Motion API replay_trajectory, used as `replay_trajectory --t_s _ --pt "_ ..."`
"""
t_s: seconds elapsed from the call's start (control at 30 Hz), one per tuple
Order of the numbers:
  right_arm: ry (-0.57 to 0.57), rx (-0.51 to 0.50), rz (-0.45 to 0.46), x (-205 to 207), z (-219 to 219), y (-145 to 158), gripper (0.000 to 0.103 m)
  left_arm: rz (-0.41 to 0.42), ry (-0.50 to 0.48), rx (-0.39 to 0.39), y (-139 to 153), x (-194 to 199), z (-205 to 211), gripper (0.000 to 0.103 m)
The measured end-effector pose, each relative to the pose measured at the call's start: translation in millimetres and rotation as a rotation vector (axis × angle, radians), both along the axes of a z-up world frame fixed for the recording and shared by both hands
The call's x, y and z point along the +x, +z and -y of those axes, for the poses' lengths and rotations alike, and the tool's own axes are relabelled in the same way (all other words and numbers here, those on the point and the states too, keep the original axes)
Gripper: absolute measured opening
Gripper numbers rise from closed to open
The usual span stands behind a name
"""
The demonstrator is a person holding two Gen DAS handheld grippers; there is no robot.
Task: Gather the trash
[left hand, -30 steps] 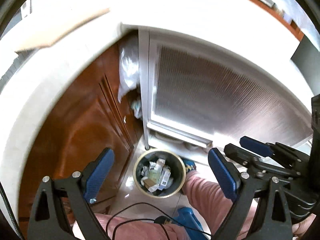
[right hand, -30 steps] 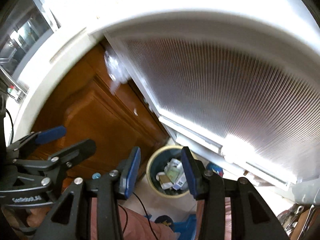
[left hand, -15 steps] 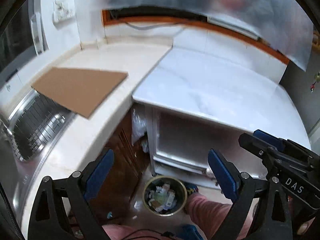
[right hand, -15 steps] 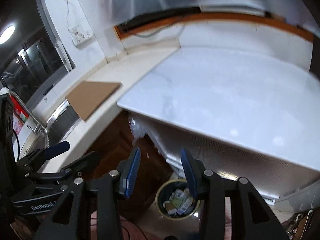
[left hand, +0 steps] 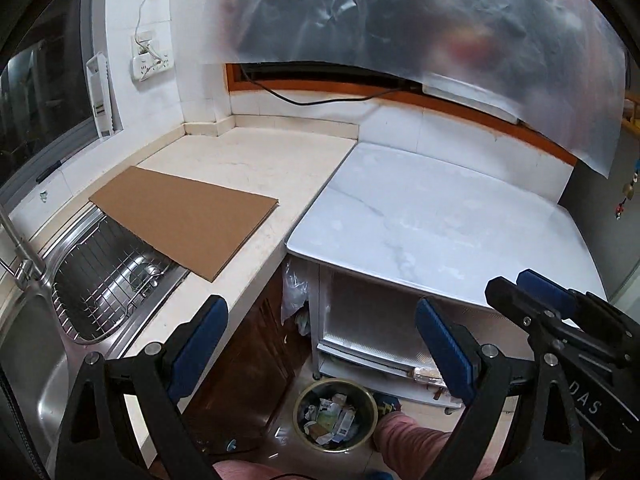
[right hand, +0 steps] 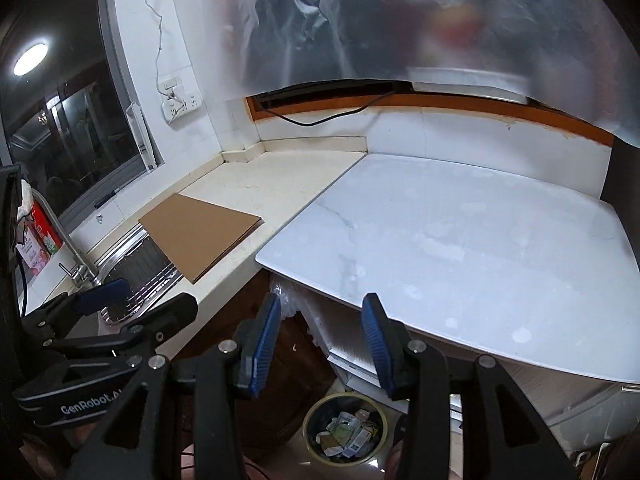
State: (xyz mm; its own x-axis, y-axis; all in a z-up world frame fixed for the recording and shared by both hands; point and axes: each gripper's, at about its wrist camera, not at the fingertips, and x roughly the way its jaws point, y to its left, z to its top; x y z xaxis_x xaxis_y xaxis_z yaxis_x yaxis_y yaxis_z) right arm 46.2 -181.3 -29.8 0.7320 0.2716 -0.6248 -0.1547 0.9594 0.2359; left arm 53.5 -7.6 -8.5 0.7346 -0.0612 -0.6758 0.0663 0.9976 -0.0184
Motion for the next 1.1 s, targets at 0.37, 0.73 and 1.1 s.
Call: replay_trajectory --t_s 0.37,0.73,1.1 --pt "-0.022 -0.003 0.038 -6.7 1.9 12.1 0.046 0.019 0.013 -0.005 7.8 -0.1 -1.7 0.094" --pt "-0.043 -0.014 0.056 -7.0 2.7 18.5 0.052 0.027 0.025 0.01 12.0 1.5 0.8 0.094" --pt "-0.045 -0.018 0.066 -5.5 4.2 22.2 0.052 0.034 0.028 0.016 13.8 3.5 1.3 0.094"
